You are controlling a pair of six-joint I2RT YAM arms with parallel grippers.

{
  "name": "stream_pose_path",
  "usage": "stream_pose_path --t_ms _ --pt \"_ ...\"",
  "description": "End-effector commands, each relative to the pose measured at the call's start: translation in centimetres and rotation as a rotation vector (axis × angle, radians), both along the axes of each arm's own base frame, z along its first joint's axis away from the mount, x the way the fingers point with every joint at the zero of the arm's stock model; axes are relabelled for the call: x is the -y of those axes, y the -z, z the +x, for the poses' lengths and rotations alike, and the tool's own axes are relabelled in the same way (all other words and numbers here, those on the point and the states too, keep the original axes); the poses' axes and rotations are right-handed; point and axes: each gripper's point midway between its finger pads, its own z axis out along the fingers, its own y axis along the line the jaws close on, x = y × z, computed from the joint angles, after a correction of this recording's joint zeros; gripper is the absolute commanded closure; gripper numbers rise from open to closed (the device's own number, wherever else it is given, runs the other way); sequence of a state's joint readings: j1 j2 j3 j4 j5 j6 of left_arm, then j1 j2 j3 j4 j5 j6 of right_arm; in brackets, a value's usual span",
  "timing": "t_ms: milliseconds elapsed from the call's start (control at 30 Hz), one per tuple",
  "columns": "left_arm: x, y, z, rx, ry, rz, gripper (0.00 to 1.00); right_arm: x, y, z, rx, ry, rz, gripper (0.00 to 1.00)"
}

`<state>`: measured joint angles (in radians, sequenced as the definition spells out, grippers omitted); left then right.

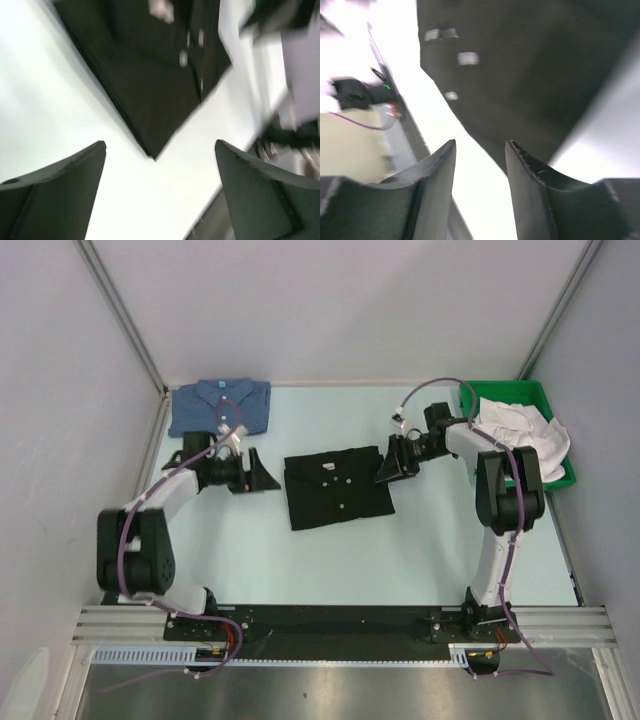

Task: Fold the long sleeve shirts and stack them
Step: Neatly place the folded shirt to the corner

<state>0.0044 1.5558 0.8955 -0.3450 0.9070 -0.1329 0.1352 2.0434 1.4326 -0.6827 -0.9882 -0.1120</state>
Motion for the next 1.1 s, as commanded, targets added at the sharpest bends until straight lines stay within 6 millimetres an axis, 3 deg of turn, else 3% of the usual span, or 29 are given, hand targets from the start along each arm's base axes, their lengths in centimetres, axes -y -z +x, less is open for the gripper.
stream_pose_path --t_ms 0,33,67,133,167,200,267,300,433,633,833,967,1067 --pt "-4.9 -7.1 4.8 0.292 -0.268 0.115 0.00 -5.9 -4.4 -1.4 0.465 -0.188 -0.112 0.54" --pt "-6.0 -7.5 5.5 0.250 -0.380 0.096 0.01 -6.8 -4.0 -1.6 0.521 -0.208 -0.151 0.54" --pt "-6.5 -7.6 5.7 0.220 -0.434 0.081 0.01 -9.4 -4.4 -1.9 0.636 -0.248 -0.176 0.54" --pt "-7.6 -8.1 5.9 0.202 -0.486 0.028 0.01 -11.7 -3.8 -2.5 0.743 -0.307 -0.210 0.54" --pt "-7.8 -7.6 5.3 0.206 -0.487 0.029 0.01 -12.9 -3.4 -2.1 0.800 -0.318 -0.234 0.54" --pt "-8.2 -7.2 5.2 0.208 -0.495 0.051 0.00 -15.1 -3.5 -3.3 0.842 -0.370 -0.221 0.54" --pt "-9.5 -5.3 4.4 0.156 -0.524 0.142 0.00 -17.1 -2.9 -3.5 0.892 -0.409 -0.220 0.54" --pt "-9.7 -5.0 4.1 0.138 -0.533 0.156 0.00 -18.7 -2.7 -4.6 0.915 -0.449 -0.206 0.54" --pt "-10.3 -3.1 2.4 0.041 -0.579 0.156 0.01 -21.5 -1.2 -6.4 1.023 -0.565 -0.213 0.54" --pt "-11.0 -1.1 1.5 -0.032 -0.611 0.204 0.01 -22.6 1.6 -8.8 1.039 -0.680 -0.222 0.53" --pt "-11.2 0.0 1.7 -0.085 -0.624 0.213 0.01 -23.6 2.1 -10.7 1.041 -0.744 -0.192 0.54" --pt "-11.3 0.5 1.9 -0.100 -0.633 0.211 0.01 -23.5 4.2 -10.9 1.049 -0.781 -0.211 0.53" --pt "-11.0 0.3 1.7 -0.091 -0.618 0.196 0.00 -23.3 5.9 -9.7 1.058 -0.779 -0.245 0.54"
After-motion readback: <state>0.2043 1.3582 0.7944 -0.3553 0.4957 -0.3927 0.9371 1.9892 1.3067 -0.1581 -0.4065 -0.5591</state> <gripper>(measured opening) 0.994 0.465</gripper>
